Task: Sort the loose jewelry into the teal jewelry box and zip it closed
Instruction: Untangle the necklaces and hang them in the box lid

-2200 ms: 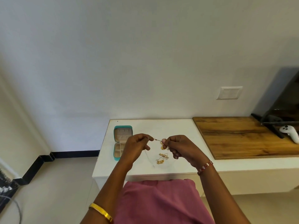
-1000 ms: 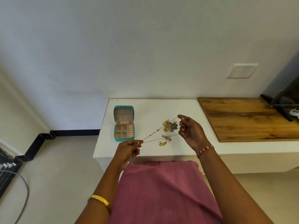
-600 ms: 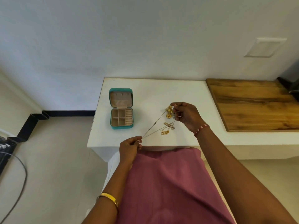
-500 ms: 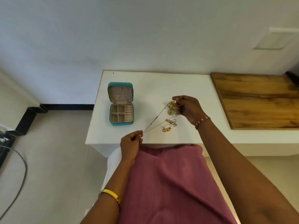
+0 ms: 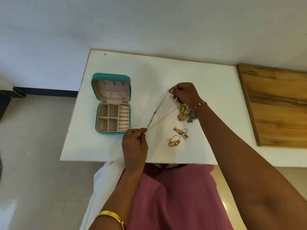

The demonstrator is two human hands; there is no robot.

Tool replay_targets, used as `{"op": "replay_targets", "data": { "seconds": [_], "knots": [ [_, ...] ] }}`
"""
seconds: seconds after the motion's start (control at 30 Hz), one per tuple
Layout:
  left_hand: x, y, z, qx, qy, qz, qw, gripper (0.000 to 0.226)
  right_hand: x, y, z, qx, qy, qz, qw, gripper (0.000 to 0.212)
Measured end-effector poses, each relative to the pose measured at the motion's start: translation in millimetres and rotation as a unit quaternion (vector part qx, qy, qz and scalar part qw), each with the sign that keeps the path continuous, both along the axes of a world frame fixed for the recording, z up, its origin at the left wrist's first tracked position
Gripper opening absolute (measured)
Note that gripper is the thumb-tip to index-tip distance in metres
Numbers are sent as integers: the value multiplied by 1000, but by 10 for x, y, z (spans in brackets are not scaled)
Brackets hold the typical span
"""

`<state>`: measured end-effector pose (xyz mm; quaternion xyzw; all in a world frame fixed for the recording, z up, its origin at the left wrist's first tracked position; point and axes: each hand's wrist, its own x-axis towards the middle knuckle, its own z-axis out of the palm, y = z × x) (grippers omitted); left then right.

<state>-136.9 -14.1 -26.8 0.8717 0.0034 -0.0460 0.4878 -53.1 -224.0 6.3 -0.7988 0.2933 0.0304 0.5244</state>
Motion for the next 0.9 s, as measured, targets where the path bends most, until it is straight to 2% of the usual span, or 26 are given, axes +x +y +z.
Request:
{"op": "replay_targets", "data": {
  "seconds": [0.1, 0.23, 0.47, 0.6, 0.73, 0.83, 0.9],
  "knots": [
    [30, -37, -67, 38, -23, -21, 999, 25, 140, -18, -136, -48, 6, 15, 999, 14],
    [-14, -44, -118, 89, -57, -54, 993, 25, 265, -48, -241, -168, 4, 70, 983, 8],
    [-60, -48, -92, 114, -72, -73, 988, 23, 306, -34, -212, -286, 23, 115, 951, 14],
    [-73, -38, -38, 113, -70, -74, 988, 26, 226, 4, -163, -296, 6, 105, 949, 14],
    [-105, 2, 59, 72, -47, -83, 993, 27, -7, 112, -41, -313, -65, 72, 945, 15],
    [-171, 25, 154, 22, -7, -79, 997, 26, -369, 244, 58, -281, -125, 11, 952, 14],
    [-228, 31, 194, -7, 13, -79, 997, 24, -667, 321, 65, -251, -134, -37, 958, 11]
  ]
}}
